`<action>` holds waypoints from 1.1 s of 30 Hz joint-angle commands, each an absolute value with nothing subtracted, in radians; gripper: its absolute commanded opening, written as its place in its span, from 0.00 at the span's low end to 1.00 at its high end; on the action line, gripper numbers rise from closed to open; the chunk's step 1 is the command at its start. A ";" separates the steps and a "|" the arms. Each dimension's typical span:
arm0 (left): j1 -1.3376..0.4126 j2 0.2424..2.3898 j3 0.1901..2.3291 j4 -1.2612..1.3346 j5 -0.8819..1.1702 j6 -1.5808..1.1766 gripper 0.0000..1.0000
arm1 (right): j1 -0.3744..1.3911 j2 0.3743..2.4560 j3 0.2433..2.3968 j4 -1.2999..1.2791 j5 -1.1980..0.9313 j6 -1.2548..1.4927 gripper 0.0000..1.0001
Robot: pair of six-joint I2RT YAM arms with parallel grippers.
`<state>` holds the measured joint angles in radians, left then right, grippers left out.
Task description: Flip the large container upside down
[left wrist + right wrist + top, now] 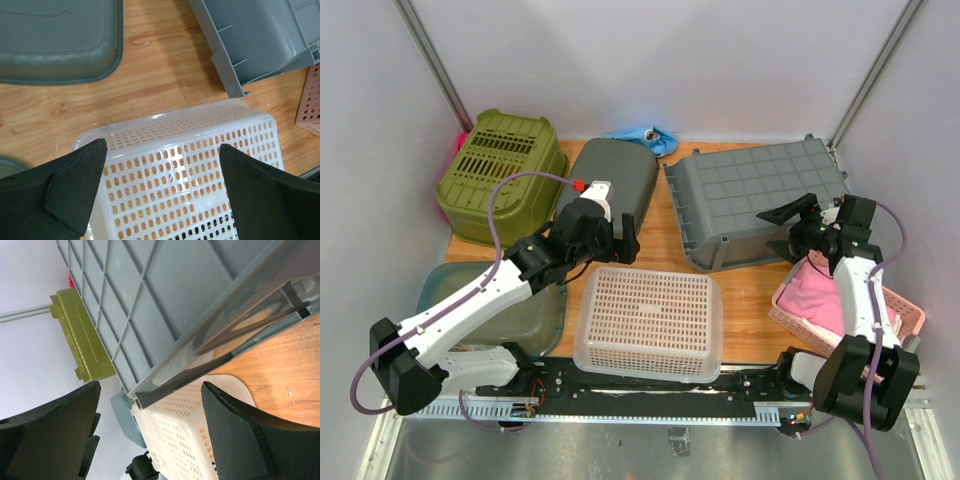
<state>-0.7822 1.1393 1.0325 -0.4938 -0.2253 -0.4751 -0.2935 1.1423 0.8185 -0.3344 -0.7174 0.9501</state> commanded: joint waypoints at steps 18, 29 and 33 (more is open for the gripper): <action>-0.788 1.101 1.171 -0.495 -0.391 -0.488 0.99 | -0.237 0.746 1.202 -0.701 -0.212 0.332 0.85; -0.788 0.897 0.949 -0.338 -0.423 -0.517 0.99 | -0.237 0.725 1.092 -0.703 -0.017 0.423 0.85; -0.788 0.887 0.956 -0.347 -0.437 -0.512 0.99 | -0.236 0.726 1.103 -0.704 0.000 0.428 0.85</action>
